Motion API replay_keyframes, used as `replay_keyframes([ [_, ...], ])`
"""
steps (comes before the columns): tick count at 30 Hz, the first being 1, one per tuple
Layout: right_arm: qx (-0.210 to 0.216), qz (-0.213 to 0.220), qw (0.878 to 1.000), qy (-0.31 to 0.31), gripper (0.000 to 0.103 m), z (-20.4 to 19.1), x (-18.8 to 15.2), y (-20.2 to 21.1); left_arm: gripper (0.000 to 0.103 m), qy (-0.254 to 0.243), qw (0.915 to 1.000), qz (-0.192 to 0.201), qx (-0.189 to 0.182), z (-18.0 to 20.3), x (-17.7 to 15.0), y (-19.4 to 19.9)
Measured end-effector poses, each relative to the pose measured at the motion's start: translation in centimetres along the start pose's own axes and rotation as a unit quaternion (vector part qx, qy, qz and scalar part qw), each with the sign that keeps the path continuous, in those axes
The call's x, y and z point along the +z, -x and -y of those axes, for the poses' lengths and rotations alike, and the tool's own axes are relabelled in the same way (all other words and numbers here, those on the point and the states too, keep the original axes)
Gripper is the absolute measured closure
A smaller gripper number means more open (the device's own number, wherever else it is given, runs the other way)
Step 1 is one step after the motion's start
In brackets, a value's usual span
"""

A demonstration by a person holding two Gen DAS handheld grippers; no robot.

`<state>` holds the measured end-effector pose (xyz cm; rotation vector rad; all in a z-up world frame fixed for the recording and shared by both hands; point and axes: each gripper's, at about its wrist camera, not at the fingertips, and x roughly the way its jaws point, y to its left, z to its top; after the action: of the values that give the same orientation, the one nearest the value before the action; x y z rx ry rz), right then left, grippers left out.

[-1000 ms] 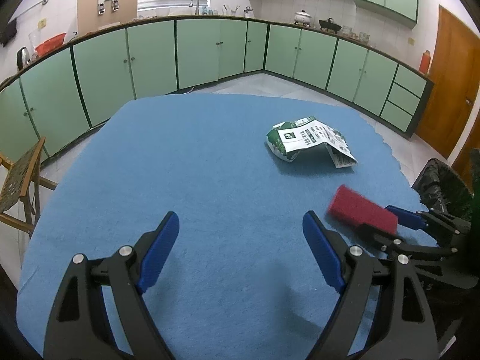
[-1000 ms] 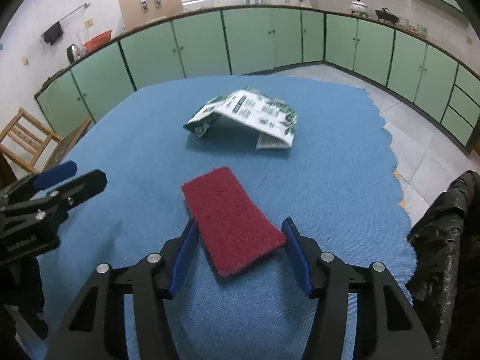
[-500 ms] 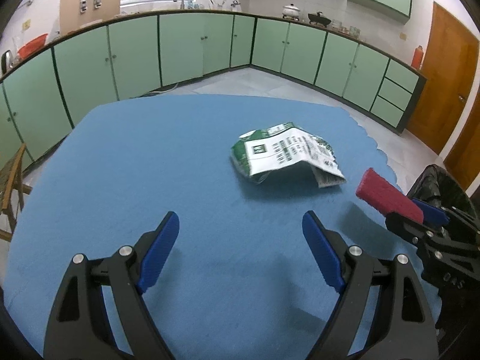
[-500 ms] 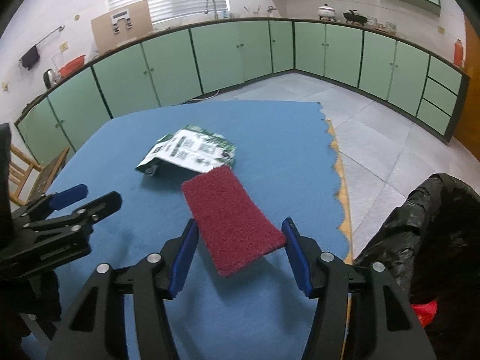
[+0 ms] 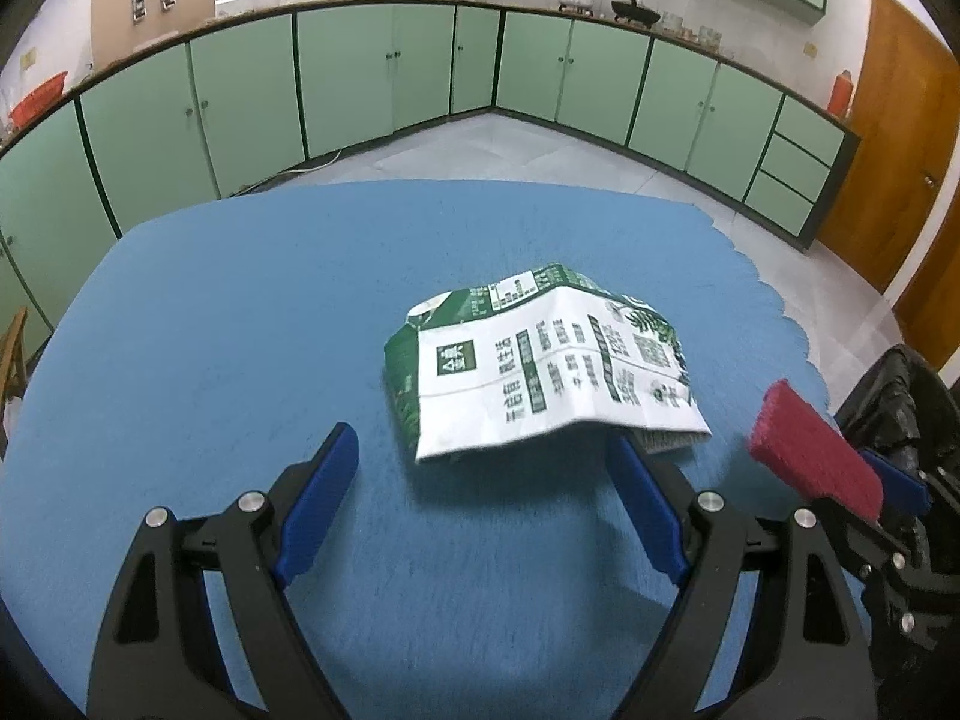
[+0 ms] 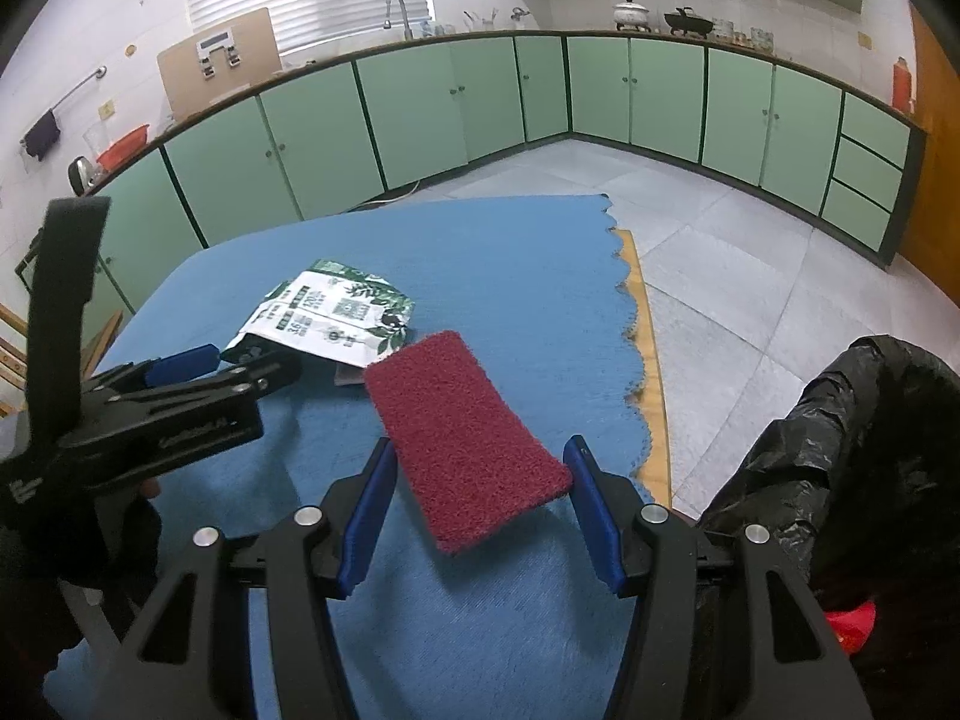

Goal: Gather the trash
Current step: 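Grasp the green-and-white milk carton with the left gripper and lift it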

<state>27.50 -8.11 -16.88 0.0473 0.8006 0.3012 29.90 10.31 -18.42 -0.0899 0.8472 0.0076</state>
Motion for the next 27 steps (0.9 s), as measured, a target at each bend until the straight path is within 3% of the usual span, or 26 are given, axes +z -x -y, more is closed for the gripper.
replay_keyframes([
  [5,0.002,-0.003,1.000,-0.005,0.046,0.3,-0.2,-0.3,0.023,-0.007,1.0000,-0.003,0.003,0.3,0.9,-0.9],
  [8,0.003,-0.004,1.000,-0.006,0.046,0.4,-0.3,-0.5,0.033,-0.015,0.9999,-0.003,0.002,0.6,1.3,-1.2],
  [13,0.005,-0.005,1.000,-0.007,0.046,0.4,-0.3,-0.4,0.062,-0.014,0.9999,0.004,-0.005,0.3,1.3,-0.9],
  [17,0.006,-0.004,1.000,-0.008,0.046,0.5,-0.3,-0.2,0.063,-0.017,0.9997,0.013,-0.007,0.2,1.2,-0.4],
  [21,0.005,0.001,1.000,-0.012,0.046,0.6,-0.1,0.3,0.073,-0.019,0.9996,0.014,-0.012,0.6,1.1,0.3],
  [27,0.005,0.016,1.000,-0.010,0.046,0.6,0.1,2.3,0.074,-0.016,0.9995,0.022,-0.012,0.8,0.4,2.2],
])
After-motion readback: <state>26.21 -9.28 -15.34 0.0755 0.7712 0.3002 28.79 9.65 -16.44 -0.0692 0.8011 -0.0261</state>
